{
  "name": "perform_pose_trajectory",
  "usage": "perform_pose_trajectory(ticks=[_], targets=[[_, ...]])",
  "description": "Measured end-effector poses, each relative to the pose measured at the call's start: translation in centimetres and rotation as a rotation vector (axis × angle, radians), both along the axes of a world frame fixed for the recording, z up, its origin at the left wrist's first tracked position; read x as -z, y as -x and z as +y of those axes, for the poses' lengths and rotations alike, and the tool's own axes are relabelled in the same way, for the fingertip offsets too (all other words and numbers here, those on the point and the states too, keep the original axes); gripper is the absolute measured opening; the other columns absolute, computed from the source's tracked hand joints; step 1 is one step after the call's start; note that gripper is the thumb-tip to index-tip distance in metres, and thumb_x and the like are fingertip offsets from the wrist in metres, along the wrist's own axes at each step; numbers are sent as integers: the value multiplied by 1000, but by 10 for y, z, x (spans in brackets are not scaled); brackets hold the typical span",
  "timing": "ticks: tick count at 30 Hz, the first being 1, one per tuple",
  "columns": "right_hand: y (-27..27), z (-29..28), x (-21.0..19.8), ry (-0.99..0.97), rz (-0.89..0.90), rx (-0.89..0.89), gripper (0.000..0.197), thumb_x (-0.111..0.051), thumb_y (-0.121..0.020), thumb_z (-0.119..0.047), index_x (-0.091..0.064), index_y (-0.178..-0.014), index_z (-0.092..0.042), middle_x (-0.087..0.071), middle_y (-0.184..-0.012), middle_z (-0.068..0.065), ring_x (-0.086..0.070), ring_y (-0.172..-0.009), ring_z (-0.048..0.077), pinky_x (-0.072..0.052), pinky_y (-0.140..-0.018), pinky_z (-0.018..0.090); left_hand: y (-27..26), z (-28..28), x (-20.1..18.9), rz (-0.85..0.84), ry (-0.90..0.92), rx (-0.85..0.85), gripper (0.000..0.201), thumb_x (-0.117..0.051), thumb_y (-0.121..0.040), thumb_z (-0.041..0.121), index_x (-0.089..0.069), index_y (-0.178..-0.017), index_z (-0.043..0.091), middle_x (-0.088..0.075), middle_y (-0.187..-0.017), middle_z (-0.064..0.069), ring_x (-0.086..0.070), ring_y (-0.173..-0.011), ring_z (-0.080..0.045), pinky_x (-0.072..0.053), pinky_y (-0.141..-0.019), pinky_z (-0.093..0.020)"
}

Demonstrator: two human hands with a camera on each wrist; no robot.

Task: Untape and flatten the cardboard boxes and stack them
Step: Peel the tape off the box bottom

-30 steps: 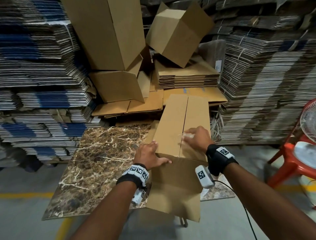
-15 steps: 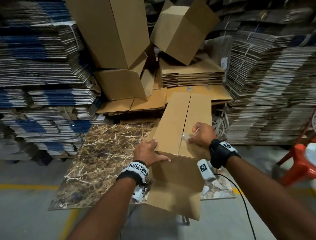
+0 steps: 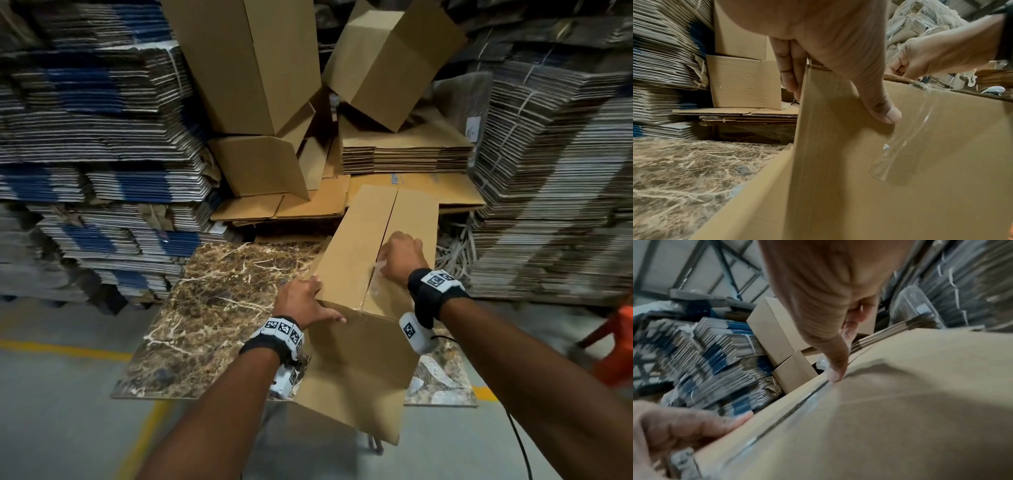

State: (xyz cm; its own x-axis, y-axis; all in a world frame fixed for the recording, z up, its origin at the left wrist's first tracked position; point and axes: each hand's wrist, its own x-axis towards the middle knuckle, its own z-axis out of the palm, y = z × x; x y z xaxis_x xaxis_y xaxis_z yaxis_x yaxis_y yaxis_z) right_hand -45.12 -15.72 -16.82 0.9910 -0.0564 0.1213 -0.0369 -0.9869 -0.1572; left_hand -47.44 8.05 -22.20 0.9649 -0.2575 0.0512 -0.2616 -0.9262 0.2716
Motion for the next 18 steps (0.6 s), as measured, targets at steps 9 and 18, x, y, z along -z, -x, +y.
perform_pose_trajectory(ticks=[9, 18], targets=[[0, -11, -2, -381, 222, -90, 29, -61, -86, 6, -79, -100, -11, -74, -111, 6, -65, -106, 21, -50, -89, 26, 5, -3, -3, 18, 20, -79, 93, -76, -45, 88, -66, -113, 25, -69, -93, -3, -66, -97, -26, -58, -84, -36], [-5, -35, 15, -809, 183, 306, 62, -94, -48, -17, -45, -87, -21, -74, -98, 13, -63, -71, 22, -60, -65, 39, 12, -8, -8, 34, 64, -134, 85, -81, -46, 83, -74, -106, 23, -71, -86, 1, -65, -88, -20, -57, -79, -31]])
